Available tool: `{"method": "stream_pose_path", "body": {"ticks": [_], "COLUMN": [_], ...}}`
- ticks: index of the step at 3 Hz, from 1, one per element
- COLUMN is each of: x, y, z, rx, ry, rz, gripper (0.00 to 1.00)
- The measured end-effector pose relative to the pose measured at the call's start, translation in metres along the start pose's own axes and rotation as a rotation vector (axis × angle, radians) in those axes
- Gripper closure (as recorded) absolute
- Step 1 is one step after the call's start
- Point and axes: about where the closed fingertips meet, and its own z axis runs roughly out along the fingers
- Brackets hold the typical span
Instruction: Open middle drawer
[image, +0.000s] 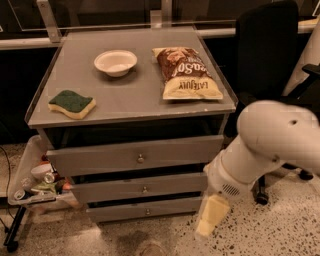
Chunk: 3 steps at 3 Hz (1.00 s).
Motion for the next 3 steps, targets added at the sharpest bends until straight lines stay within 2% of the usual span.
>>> {"method": "stream_pose_path", "body": {"ticks": [1, 2, 3], "x": [0.007, 0.008, 0.008], "y": [-0.002, -0.012, -0.012], "z": [0.068, 0.114, 0.114], "rx": [-0.045, -0.112, -0.112], "ry": [-0.003, -0.027, -0.027], "rz": [0.023, 0.056, 0.056], "gripper": [0.00, 0.00, 0.00]}}
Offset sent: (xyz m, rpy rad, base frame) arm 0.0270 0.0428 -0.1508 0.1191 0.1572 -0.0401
